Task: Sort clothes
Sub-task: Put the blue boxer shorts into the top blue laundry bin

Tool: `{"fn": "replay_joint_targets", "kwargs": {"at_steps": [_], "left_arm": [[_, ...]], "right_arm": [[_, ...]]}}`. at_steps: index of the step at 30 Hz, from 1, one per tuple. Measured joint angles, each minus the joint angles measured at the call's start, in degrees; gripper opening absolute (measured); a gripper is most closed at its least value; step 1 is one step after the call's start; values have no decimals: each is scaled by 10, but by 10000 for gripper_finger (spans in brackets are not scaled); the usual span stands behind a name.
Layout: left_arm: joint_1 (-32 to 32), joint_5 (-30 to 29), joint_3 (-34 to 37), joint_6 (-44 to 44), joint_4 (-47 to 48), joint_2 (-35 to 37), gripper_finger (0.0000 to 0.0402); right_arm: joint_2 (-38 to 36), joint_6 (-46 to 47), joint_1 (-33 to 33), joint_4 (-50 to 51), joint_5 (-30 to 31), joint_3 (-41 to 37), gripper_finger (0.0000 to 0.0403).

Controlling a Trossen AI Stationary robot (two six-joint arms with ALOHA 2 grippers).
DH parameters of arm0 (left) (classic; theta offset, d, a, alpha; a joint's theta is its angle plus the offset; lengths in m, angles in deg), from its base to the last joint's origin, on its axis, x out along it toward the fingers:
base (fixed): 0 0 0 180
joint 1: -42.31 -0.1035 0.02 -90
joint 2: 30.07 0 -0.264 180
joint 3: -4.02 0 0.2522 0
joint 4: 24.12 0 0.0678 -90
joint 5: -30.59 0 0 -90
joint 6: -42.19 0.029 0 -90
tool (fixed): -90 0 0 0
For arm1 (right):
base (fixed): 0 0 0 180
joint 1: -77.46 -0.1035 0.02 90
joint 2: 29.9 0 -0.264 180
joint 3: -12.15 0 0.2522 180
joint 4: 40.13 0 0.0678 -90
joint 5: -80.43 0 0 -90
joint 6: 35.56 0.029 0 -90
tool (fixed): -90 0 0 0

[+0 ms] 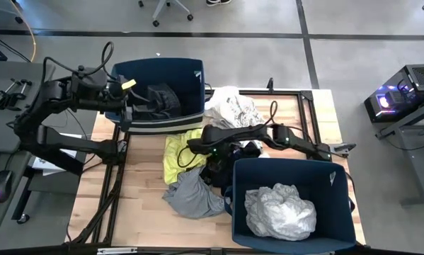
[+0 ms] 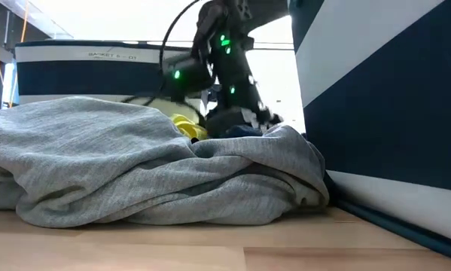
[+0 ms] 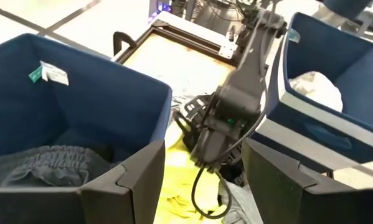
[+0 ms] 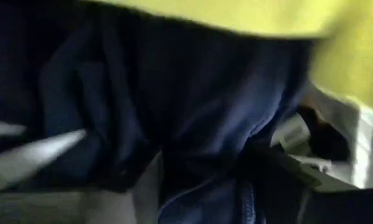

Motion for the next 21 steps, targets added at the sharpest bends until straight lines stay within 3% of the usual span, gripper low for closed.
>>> {"fn": "replay_joint_targets", "kwargs": {"at_steps": [7, 17, 21], "left_arm": [[13, 0, 0, 17, -21, 0, 200], [55, 45, 0, 88, -207, -2, 200], [77, 49, 0, 134, -301, -13, 200]], "right_arm": [[-26, -17, -6, -6, -9, 0, 16], [-289, 90, -15, -25, 68, 0, 7], [-390, 87, -15, -100, 104, 1, 9]]}}
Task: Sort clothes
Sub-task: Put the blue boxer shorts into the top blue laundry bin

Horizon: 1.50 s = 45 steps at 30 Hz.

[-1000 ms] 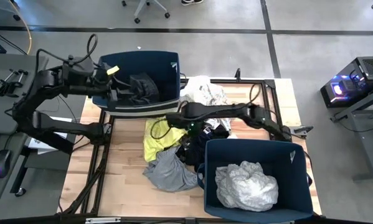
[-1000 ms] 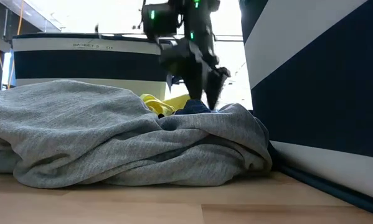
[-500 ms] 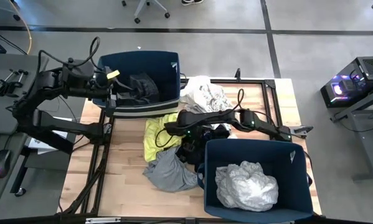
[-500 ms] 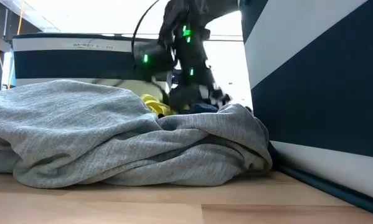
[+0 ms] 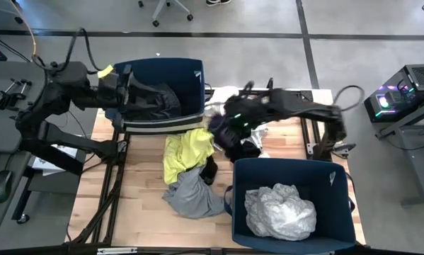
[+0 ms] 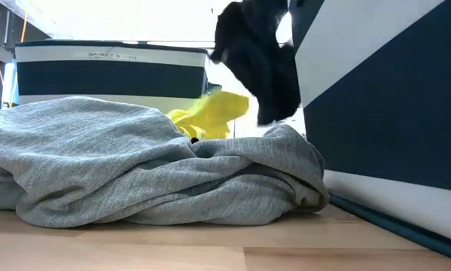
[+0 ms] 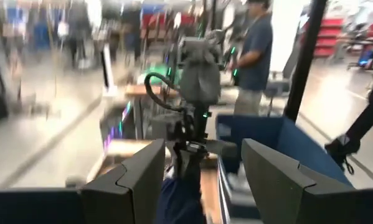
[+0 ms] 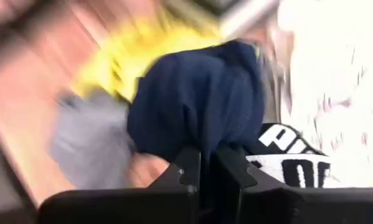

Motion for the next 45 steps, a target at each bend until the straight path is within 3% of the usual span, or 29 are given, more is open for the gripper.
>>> {"fn": "replay_joint_targets", "kwargs": {"at_steps": [7, 13, 16, 18, 23, 24, 31, 36, 42, 45], "left_arm": [[23, 30, 0, 70, -121, -67, 200], [24, 30, 0, 11, -258, -155, 227], [24, 29, 0, 40, -296, -190, 253], [24, 3, 0, 82, -287, -202, 270], [35, -180, -1, 147, -194, -208, 293], [38, -194, -1, 148, -176, -208, 293], [36, -176, 0, 117, -84, -216, 290], [40, -172, 0, 75, -50, -218, 227], [51, -127, -14, 53, -47, -203, 37], [52, -131, -55, 43, -38, -189, 20]], "right_arm": [[-93, -108, -10, -222, 77, 0, 4], [-86, -228, -10, -380, 54, 0, 2], [-78, -253, -7, -407, 25, 0, 2], [-74, -252, -7, -398, 6, -1, 2], [-71, -254, -13, -395, -12, -2, 1], [-71, -253, -14, -396, -13, -2, 1], [-72, -249, -17, -402, -31, -2, 1], [-72, -244, -20, -406, -30, -2, 1], [-75, -185, -18, -402, -30, -1, 29], [-88, -163, -15, -370, -30, -1, 76]]}}
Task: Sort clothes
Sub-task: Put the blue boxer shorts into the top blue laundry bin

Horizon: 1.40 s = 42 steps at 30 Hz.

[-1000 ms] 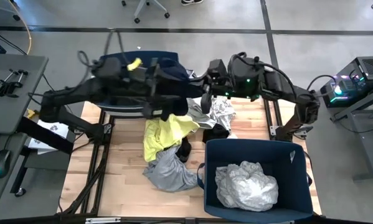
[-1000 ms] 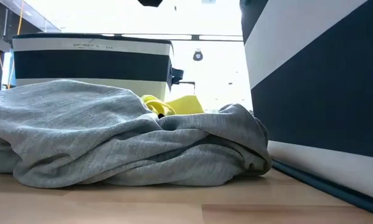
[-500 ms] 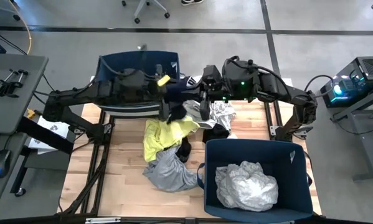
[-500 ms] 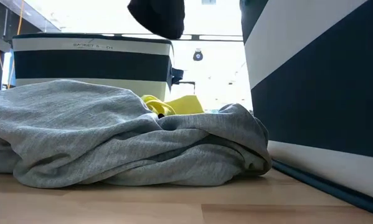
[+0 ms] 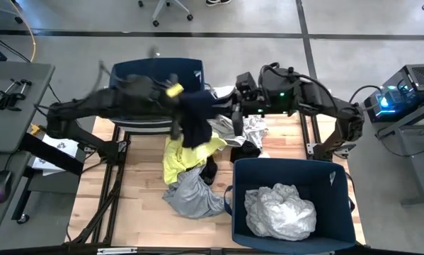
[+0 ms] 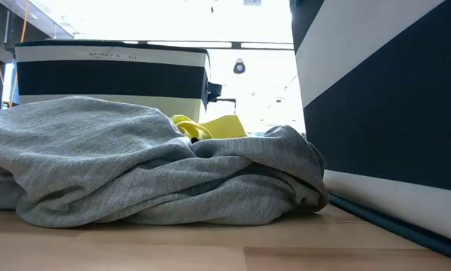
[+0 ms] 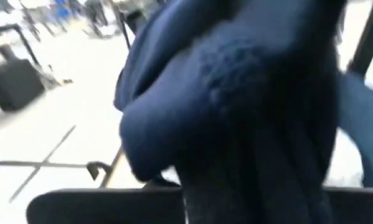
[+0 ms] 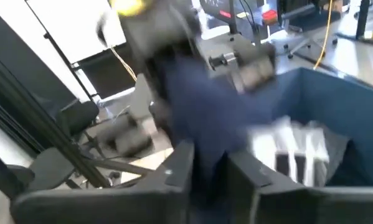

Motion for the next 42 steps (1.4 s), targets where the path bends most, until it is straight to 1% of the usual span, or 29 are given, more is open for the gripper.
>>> {"fn": "replay_joint_targets", "kwargs": {"at_steps": [3, 6, 8, 10, 11, 13, 15, 17, 20, 24, 28, 30, 32, 34, 37, 39, 42], "left_arm": [[2, -45, -56, 19, 11, 15, 18], [-2, -104, -101, 82, 12, 28, 7], [-16, -143, -121, 138, 11, 33, 6], [-41, -182, -126, 178, 15, 38, 7], [-62, -193, -126, 192, 29, 38, 7], [-118, -195, -126, 192, 86, 37, 7], [-180, -173, -119, 161, 163, 27, 7], [-243, -131, -95, 123, 233, 14, 7], [-319, -76, -16, 76, 287, -2, 7], [-385, -33, 138, 29, 293, -16, 7], [-420, -11, 281, -4, 281, -34, 8], [-432, -9, 333, -15, 271, -44, 8], [-442, -6, 370, -23, 260, -52, 14], [-451, 10, 390, -26, 252, -55, 31], [-464, 41, 389, -28, 251, -54, 74], [-473, 60, 370, -30, 263, -55, 109], [-485, 71, 315, -31, 297, -56, 165]], "right_arm": [[-25, 0, 1, 49, 5, 0, 125], [-55, 4, 1, 88, 41, 0, 156], [-73, 4, 0, 105, 80, 0, 166], [-86, 1, -4, 114, 119, 0, 168], [-90, 0, -6, 115, 135, 0, 168], [-95, 0, -9, 119, 156, 0, 167], [-96, -1, -9, 126, 159, 0, 165], [-95, 1, -9, 138, 155, 0, 165], [-88, 6, -11, 156, 150, 0, 165], [-79, 18, -23, 179, 149, 0, 165], [-75, 20, -42, 187, 149, 0, 165], [-74, 19, -51, 188, 149, 0, 165], [-72, 19, -56, 188, 149, 0, 165], [-72, 19, -60, 187, 149, 0, 165], [-72, 19, -61, 187, 149, 0, 165], [-72, 21, -61, 187, 149, 0, 165], [-72, 25, -61, 187, 149, 0, 165]]}}
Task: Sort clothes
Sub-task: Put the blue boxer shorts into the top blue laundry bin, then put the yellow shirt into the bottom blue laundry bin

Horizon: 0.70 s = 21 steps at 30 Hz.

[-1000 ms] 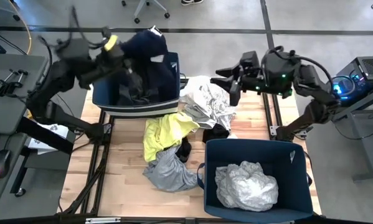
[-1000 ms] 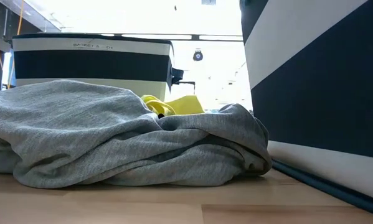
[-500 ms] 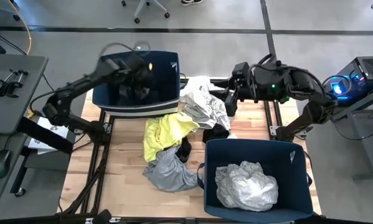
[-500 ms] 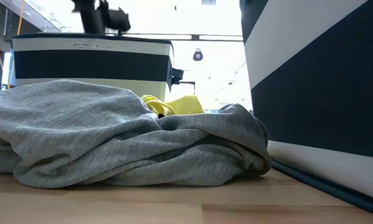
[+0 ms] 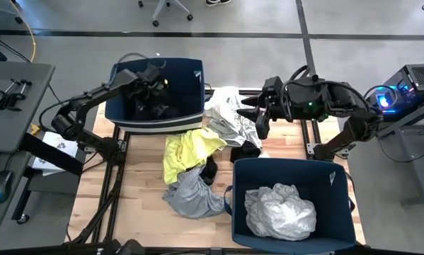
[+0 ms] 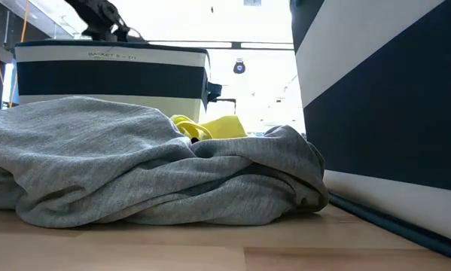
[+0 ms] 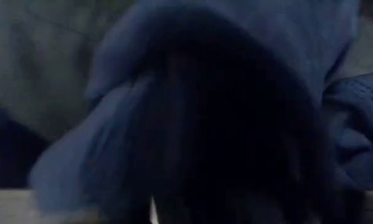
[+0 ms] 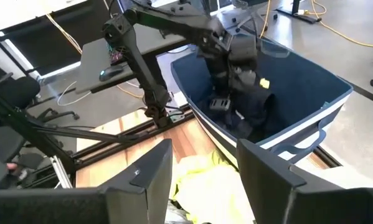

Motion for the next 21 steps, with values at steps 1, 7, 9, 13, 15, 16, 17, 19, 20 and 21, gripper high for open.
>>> {"fn": "replay_joint_targets", "kwargs": {"at_steps": [1, 7, 9, 13, 15, 16, 17, 19, 20, 21], "left_arm": [[-3, 0, -23, -1, 21, 0, 182], [-5, -5, -188, -9, 188, 0, 250], [3, -5, -244, -29, 238, 0, 256], [35, -1, -329, -53, 279, 13, 255], [59, 28, -341, -67, 271, 33, 253], [71, 48, -344, -72, 266, 43, 253], [83, 65, -345, -74, 260, 52, 253], [112, 86, -345, -79, 260, 70, 253], [130, 91, -344, -77, 257, 80, 253], [150, 92, -344, -71, 249, 89, 253]], "right_arm": [[0, 0, 0, 0, 0, 0, 165], [0, -3, 0, 0, 1, 0, 165], [0, -10, 0, 0, 2, 0, 165], [0, -22, 0, 0, 13, 0, 165], [0, -28, 0, 0, 17, 0, 165], [0, -33, 1, 0, 20, 0, 165], [0, -38, 1, 0, 23, 0, 165], [0, -41, 1, 0, 31, -1, 165], [0, -41, 1, 0, 34, -1, 165], [0, -44, 1, 0, 34, -1, 165]]}}
